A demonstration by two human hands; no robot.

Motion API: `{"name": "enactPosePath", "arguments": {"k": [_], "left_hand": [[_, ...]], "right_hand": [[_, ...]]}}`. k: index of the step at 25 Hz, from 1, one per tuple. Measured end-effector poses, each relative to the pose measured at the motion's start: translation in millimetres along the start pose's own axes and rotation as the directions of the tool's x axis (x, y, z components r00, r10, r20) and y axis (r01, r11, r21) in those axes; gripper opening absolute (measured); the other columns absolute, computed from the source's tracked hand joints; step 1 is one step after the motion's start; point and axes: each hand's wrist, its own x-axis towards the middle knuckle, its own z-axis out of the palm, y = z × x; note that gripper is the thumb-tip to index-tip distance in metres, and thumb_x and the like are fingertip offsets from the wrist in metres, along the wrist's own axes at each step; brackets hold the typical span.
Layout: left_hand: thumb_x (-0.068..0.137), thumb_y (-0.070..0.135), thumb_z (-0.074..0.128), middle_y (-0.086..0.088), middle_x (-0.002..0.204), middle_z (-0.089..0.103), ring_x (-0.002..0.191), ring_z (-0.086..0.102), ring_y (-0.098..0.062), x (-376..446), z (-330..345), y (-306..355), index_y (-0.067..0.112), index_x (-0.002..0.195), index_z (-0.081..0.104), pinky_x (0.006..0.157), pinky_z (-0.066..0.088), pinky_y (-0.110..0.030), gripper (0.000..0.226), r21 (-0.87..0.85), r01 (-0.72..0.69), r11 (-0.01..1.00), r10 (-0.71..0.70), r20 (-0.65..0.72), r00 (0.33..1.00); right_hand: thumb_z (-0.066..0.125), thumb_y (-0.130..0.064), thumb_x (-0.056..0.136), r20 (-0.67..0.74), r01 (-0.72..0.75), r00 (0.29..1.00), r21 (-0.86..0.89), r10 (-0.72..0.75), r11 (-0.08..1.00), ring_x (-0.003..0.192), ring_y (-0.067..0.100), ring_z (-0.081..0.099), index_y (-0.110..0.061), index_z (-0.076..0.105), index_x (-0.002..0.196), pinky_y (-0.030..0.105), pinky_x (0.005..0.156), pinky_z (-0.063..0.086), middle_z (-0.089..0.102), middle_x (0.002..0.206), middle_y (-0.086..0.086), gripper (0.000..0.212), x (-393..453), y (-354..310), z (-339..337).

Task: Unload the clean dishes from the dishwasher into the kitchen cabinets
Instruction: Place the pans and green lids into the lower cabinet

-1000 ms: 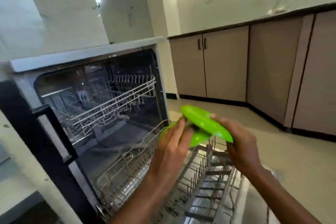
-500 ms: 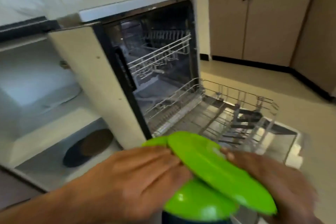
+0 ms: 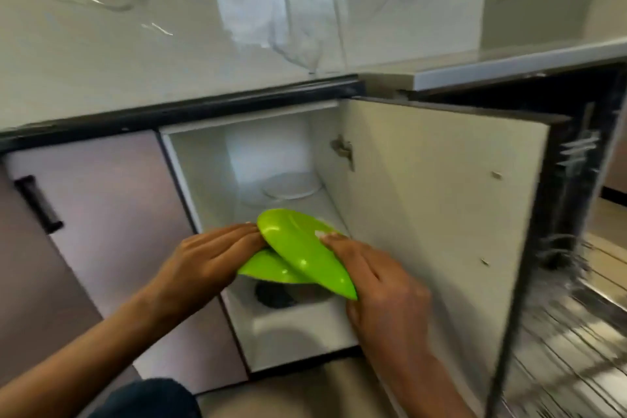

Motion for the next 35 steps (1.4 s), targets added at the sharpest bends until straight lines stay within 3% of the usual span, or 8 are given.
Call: {"name": "enactPosePath", "arguments": {"k": [4,7,10,16,19,23,27,35], "left_hand": [[0.093,0.019,0.052,-0.018,0.113,0.073,0.096,0.074,-0.034,26,63,-43,0.007,0.121,0.067,0.077,0.063,-0.038,0.033,0.06,0.005,0.998,-0.01,0.077,0.997],[0.075,0.008,0.076,-0.018,0.102,0.076,0.089,0.075,-0.035,30,148,-96,0.004,0.106,0.076,0.079,0.063,-0.042,0.032,0.197,0.161,0.967,-0.201,0.199,0.959],[0.06,0.002,0.092,-0.012,0.096,0.076,0.086,0.075,-0.031,25,210,-121,0.008,0.102,0.076,0.082,0.062,-0.044,0.045,0.234,0.247,0.94,-0.283,0.133,0.95],[0.083,0.013,0.062,-0.001,0.1,0.077,0.088,0.074,-0.025,1,269,-149,0.019,0.117,0.072,0.081,0.061,-0.044,0.036,0.334,0.517,0.788,-0.556,0.027,0.83],[0.079,0.015,0.073,0.002,0.101,0.076,0.09,0.074,-0.023,-14,285,-147,0.023,0.118,0.071,0.087,0.059,-0.048,0.04,0.395,0.453,0.799,-0.525,0.092,0.846],[0.083,0.016,0.07,-0.003,0.12,0.072,0.11,0.068,-0.03,-20,298,-158,0.02,0.127,0.066,0.103,0.048,-0.051,0.045,0.281,0.534,0.798,-0.587,0.156,0.795],[0.075,0.046,0.083,-0.011,0.109,0.076,0.1,0.071,-0.035,-29,303,-172,0.015,0.114,0.075,0.09,0.056,-0.046,0.05,-0.007,0.591,0.806,-0.589,0.079,0.804],[0.056,0.074,0.088,0.0,0.117,0.077,0.106,0.073,-0.014,-27,283,-161,0.024,0.114,0.079,0.098,0.057,-0.031,0.077,-0.31,0.64,0.703,-0.646,0.099,0.757]], "right_hand": [[0.073,-0.013,0.077,0.174,-0.071,0.98,-0.141,0.095,0.988,0.101,0.022,0.071,-0.035,0.059,0.138,0.031,0.065,0.058,0.07,0.131,-0.01,0.067,40,31,109],[0.051,-0.015,0.084,0.274,-0.072,0.954,-0.199,0.126,0.977,0.102,0.027,0.07,-0.031,0.059,0.139,0.036,0.068,0.059,0.07,0.132,-0.006,0.058,51,58,186],[0.062,-0.012,0.088,0.34,-0.064,0.925,-0.296,0.168,0.953,0.1,0.031,0.07,-0.03,0.059,0.14,0.039,0.065,0.057,0.07,0.133,-0.004,0.055,64,78,251],[0.056,-0.013,0.1,0.39,-0.13,0.867,-0.427,0.312,0.895,0.094,0.04,0.067,-0.026,0.051,0.138,0.043,0.063,0.052,0.066,0.133,0.006,0.041,64,101,329],[0.055,-0.014,0.1,0.408,-0.118,0.862,-0.419,0.302,0.9,0.1,0.041,0.064,-0.027,0.051,0.139,0.04,0.064,0.044,0.066,0.134,0.007,0.042,58,104,345],[0.054,-0.027,0.096,0.483,-0.088,0.822,-0.415,0.301,0.905,0.112,0.039,0.057,-0.027,0.051,0.14,0.042,0.081,0.049,0.065,0.133,0.007,0.043,54,115,353],[0.055,-0.054,0.092,0.556,-0.136,0.763,-0.362,0.331,0.922,0.128,0.043,0.049,-0.021,0.05,0.145,0.051,0.102,0.045,0.056,0.146,0.012,0.063,52,123,360],[0.058,-0.058,0.081,0.508,-0.145,0.783,-0.414,0.36,0.899,0.121,0.041,0.049,-0.016,0.05,0.137,0.052,0.095,0.041,0.057,0.132,0.016,0.071,53,119,355]]}}
